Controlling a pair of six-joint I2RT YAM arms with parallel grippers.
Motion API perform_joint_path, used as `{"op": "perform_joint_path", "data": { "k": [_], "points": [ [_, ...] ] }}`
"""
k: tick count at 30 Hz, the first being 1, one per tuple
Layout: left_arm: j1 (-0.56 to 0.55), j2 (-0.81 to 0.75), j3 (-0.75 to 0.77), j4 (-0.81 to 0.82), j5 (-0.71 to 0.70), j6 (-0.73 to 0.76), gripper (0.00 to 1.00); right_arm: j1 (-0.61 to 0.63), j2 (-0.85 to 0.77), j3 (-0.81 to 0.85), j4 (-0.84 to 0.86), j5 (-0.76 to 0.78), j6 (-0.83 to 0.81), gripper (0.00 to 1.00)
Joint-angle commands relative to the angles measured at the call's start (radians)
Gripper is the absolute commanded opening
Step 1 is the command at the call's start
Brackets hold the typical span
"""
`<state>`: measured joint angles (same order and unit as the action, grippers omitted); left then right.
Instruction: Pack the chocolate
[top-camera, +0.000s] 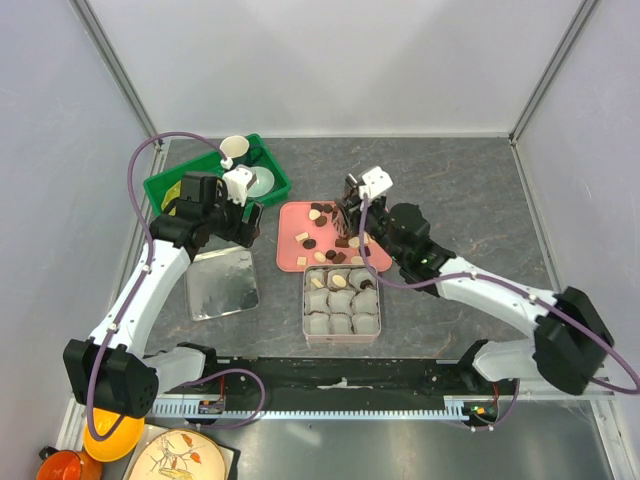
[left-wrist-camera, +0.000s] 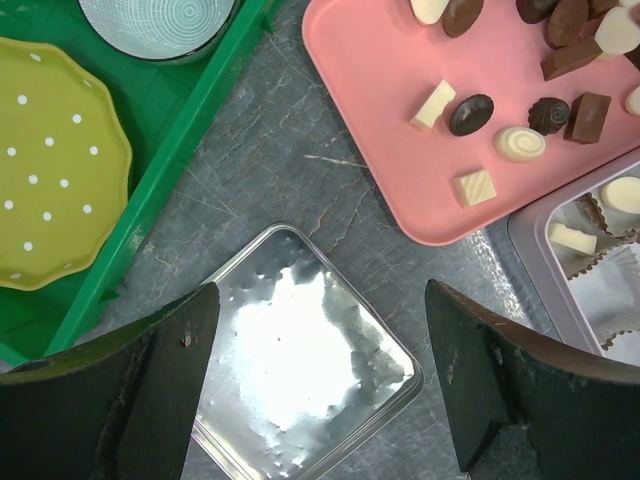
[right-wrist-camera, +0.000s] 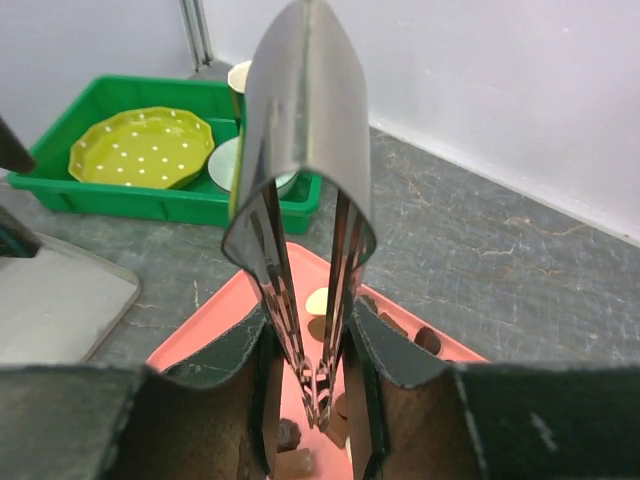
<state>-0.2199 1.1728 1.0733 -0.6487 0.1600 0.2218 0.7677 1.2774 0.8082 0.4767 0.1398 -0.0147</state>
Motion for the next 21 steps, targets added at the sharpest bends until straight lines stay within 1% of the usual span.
{"op": "perform_joint_path", "data": {
  "k": [1, 3, 6, 8, 10, 12, 15, 21],
  "points": [
    [0.004, -0.024, 0.001, 0.026, -0.004, 0.031, 0.9, -0.018, 0.124, 0.091, 0.161, 0.026, -0.024, 0.37],
    [0.004, -0.022, -0.001, 0.027, -0.002, 0.028, 0.9, -0.027, 0.17, 0.106, 0.194, 0.017, -0.011, 0.38],
    [0.004, -0.019, -0.001, 0.027, -0.002, 0.028, 0.9, -0.036, 0.276, 0.175, 0.214, -0.003, 0.002, 0.4],
    [0.004, -0.021, -0.001, 0.027, -0.002, 0.027, 0.9, -0.038, 0.315, 0.204, 0.221, -0.008, 0.009, 0.42],
    [0.004, -0.022, -0.001, 0.03, -0.004, 0.025, 0.9, -0.044, 0.368, 0.244, 0.229, -0.011, 0.012, 0.47],
    [0.004, -0.022, -0.001, 0.029, -0.007, 0.027, 0.9, -0.048, 0.399, 0.272, 0.243, -0.011, 0.013, 0.51],
    [0.005, -0.025, -0.001, 0.029, -0.013, 0.03, 0.9, -0.054, 0.457, 0.295, 0.253, -0.011, 0.045, 0.51],
    [0.005, -0.027, -0.003, 0.03, -0.014, 0.031, 0.9, -0.064, 0.508, 0.304, 0.27, -0.022, 0.062, 0.52]
  ]
}}
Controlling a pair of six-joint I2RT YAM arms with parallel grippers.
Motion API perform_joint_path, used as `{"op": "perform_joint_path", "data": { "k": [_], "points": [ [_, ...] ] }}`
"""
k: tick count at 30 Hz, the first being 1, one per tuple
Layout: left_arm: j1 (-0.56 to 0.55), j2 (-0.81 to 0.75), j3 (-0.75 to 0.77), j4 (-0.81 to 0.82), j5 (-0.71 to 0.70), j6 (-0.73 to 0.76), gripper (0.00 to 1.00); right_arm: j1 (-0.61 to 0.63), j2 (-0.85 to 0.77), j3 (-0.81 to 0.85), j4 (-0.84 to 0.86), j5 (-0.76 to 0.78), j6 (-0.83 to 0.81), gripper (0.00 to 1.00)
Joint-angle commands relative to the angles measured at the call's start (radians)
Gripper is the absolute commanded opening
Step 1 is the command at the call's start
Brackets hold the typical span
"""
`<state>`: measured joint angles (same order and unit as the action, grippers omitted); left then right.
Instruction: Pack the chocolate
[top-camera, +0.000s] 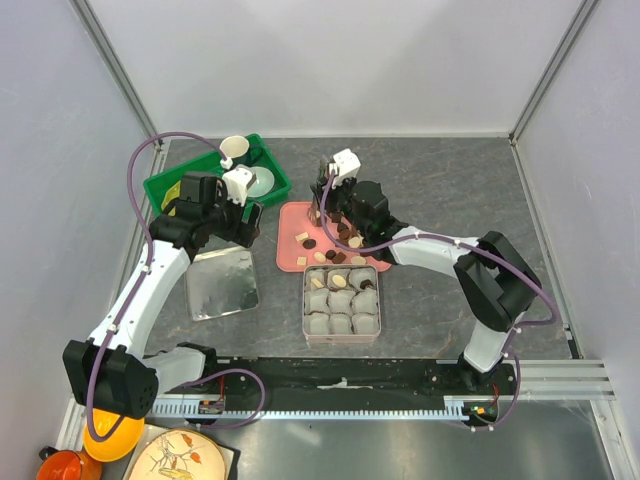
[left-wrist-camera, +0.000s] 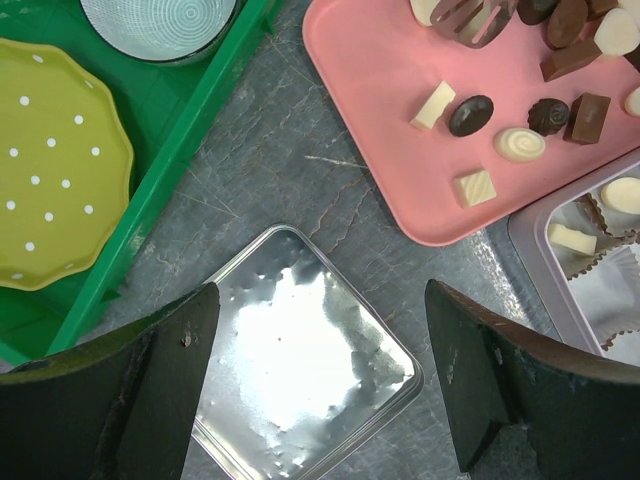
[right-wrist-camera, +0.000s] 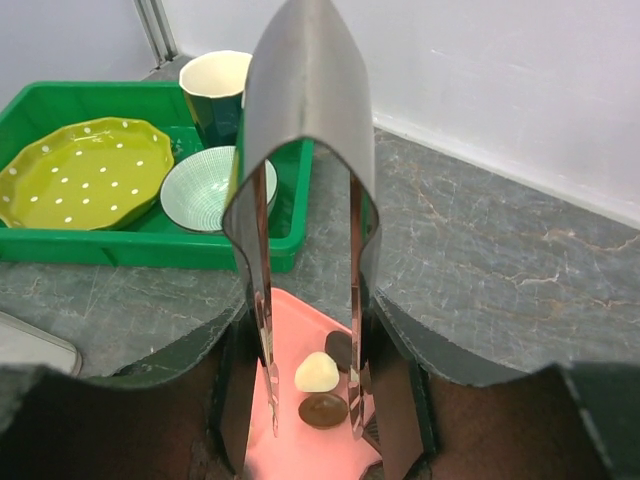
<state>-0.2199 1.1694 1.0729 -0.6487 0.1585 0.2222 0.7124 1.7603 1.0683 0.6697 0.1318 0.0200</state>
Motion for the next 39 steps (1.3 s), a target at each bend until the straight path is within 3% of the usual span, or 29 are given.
{"op": "perform_joint_path", "data": {
  "k": [1, 14, 25, 31, 39],
  "points": [
    [0.005, -0.024, -0.002, 0.027, -0.014, 0.031, 0.9, -0.011, 0.031, 0.044, 0.079, -0.014, 0.026, 0.52],
    [0.005, -0.025, -0.004, 0.027, -0.013, 0.031, 0.9, -0.025, 0.099, 0.047, 0.099, -0.027, 0.034, 0.51],
    [0.005, -0.033, -0.021, 0.027, -0.013, 0.032, 0.9, -0.025, 0.07, 0.042, 0.096, -0.078, 0.055, 0.38],
    [0.005, -0.036, -0.025, 0.029, -0.013, 0.031, 0.9, -0.025, -0.062, -0.021, 0.077, -0.112, 0.054, 0.34],
    [0.005, -0.037, -0.033, 0.029, -0.01, 0.028, 0.9, 0.005, -0.36, -0.175, -0.034, -0.193, 0.051, 0.31]
  ]
}}
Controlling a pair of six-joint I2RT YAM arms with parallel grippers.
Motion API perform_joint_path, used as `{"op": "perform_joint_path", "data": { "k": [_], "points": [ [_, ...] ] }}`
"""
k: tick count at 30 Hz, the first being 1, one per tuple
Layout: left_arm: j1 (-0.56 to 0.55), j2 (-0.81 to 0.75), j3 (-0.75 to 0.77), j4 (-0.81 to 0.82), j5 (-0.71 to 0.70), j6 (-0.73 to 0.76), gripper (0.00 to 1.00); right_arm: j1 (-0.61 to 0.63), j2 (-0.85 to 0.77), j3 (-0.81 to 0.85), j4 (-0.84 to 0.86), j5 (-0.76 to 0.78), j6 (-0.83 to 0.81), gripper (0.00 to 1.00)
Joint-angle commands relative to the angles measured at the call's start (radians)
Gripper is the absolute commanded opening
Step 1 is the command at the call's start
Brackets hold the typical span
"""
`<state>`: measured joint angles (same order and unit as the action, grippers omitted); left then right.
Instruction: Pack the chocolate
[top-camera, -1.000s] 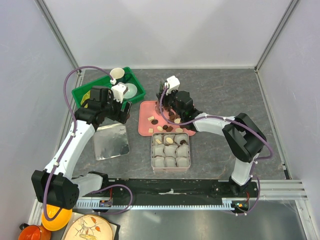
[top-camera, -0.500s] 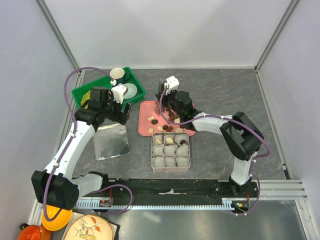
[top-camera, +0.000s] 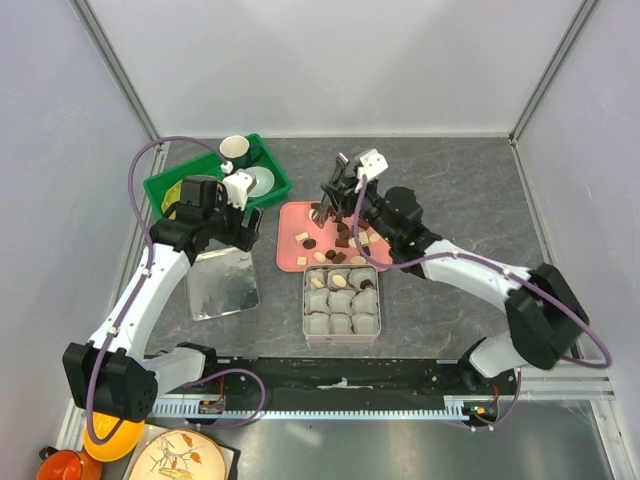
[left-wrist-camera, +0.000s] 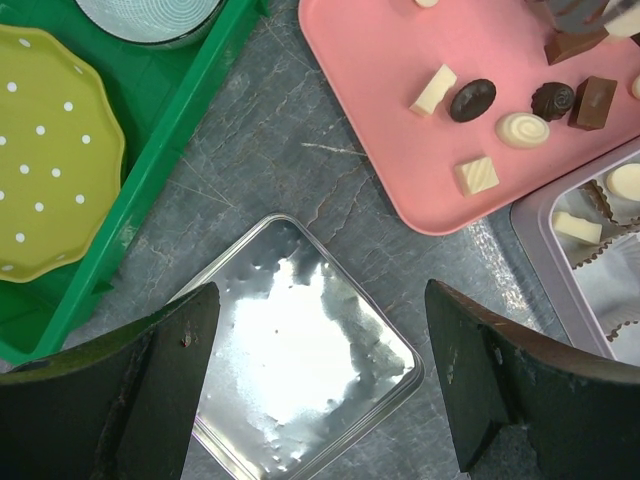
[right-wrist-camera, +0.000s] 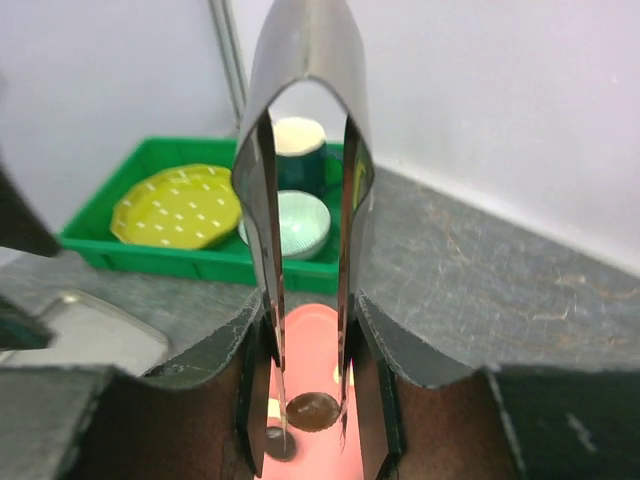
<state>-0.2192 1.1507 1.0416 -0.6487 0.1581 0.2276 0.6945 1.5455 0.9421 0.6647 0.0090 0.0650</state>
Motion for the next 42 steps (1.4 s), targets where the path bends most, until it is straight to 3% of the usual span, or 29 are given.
{"op": "perform_joint_path", "data": {
  "k": [1, 5, 14, 26, 42],
  "points": [
    [0.004, -0.02, -0.003, 0.027, -0.009, 0.022, 0.9, 0.031, -0.172, -0.06, -0.046, -0.076, 0.002, 0.31],
    [0.004, -0.022, 0.0, 0.027, -0.009, 0.018, 0.9, 0.109, -0.319, -0.136, -0.161, -0.081, -0.011, 0.31],
    [0.004, -0.028, -0.002, 0.026, -0.012, 0.015, 0.9, 0.267, -0.485, -0.23, -0.327, -0.044, 0.013, 0.31],
    [0.004, -0.034, 0.005, 0.017, 0.0, 0.006, 0.9, 0.329, -0.407, -0.255, -0.261, -0.035, 0.047, 0.32],
    [0.004, -0.032, -0.015, 0.024, -0.005, 0.006, 0.9, 0.33, -0.352, -0.264, -0.182, -0.026, 0.038, 0.47]
  ]
}}
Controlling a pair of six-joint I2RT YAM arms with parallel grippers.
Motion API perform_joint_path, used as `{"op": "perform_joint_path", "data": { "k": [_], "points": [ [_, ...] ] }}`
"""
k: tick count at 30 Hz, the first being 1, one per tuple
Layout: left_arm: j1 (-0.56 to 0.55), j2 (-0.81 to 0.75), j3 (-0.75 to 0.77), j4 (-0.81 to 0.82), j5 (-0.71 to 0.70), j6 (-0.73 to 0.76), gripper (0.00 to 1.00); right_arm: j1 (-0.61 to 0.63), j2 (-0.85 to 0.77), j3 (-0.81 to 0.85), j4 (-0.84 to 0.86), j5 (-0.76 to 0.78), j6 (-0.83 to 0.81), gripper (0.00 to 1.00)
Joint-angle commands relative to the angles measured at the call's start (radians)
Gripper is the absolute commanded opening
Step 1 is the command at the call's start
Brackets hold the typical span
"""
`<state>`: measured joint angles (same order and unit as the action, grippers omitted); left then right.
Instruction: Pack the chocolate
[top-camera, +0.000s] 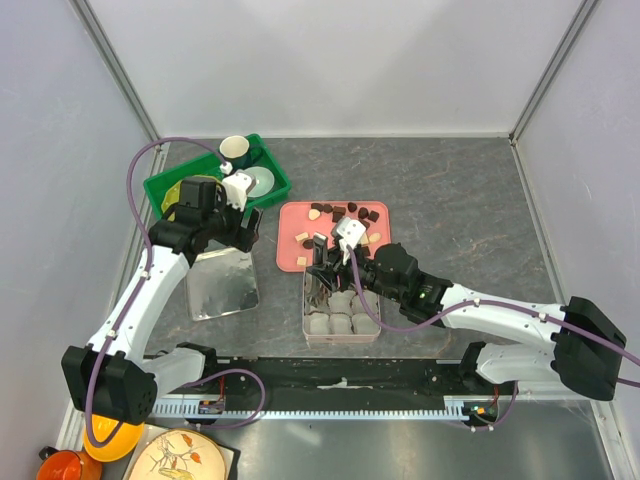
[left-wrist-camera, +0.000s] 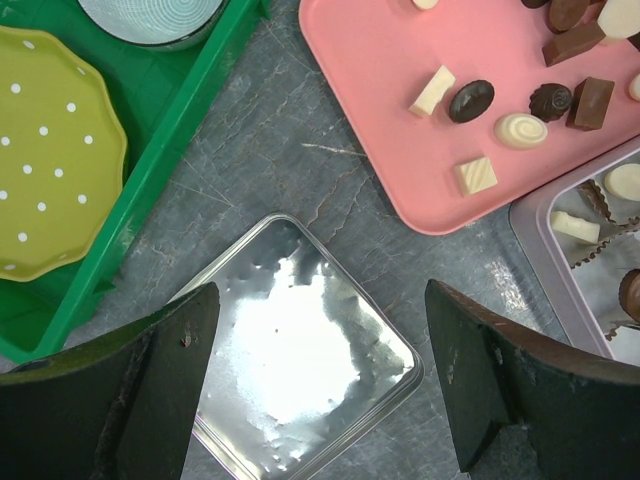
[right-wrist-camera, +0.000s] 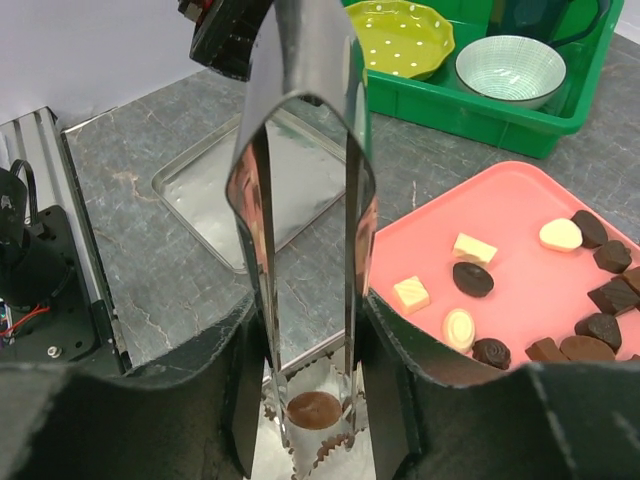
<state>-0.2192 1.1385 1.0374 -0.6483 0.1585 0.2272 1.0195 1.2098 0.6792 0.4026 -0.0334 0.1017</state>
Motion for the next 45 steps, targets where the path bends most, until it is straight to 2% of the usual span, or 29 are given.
{"op": "perform_joint_path", "data": {
  "k": [1, 7, 12, 17, 22, 24, 29, 37, 45],
  "points": [
    [0.004, -0.022, -0.011, 0.026, -0.002, 0.004, 0.9, 0.005, -0.019, 0.003, 0.079, 0.015, -0.002, 0.48],
    [0.006, -0.028, -0.014, 0.026, -0.001, 0.004, 0.9, 0.005, -0.039, 0.011, 0.058, 0.015, -0.013, 0.52],
    [0.004, -0.033, -0.019, 0.024, -0.002, 0.003, 0.9, 0.005, -0.072, 0.032, 0.045, 0.076, -0.045, 0.46],
    [0.006, -0.034, -0.017, 0.026, -0.004, 0.003, 0.9, 0.004, -0.073, 0.097, 0.041, 0.165, -0.146, 0.38],
    [0.004, -0.036, -0.013, 0.029, -0.022, 0.001, 0.91, -0.03, 0.01, 0.171, 0.103, 0.225, -0.198, 0.28],
    [0.004, -0.034, -0.013, 0.027, -0.025, 0.006, 0.99, -0.065, 0.063, 0.189, 0.166, 0.23, -0.203, 0.24],
    [0.004, -0.029, -0.014, 0.027, -0.022, 0.009, 0.99, -0.151, 0.238, 0.263, 0.261, 0.222, -0.185, 0.24],
    [0.009, -0.026, -0.017, 0.035, -0.025, 0.017, 0.99, -0.254, 0.494, 0.473, 0.315, 0.165, -0.145, 0.28],
    [0.011, -0.026, -0.023, 0.041, -0.025, 0.026, 0.98, -0.286, 0.645, 0.56, 0.335, 0.147, -0.105, 0.45]
  ]
}}
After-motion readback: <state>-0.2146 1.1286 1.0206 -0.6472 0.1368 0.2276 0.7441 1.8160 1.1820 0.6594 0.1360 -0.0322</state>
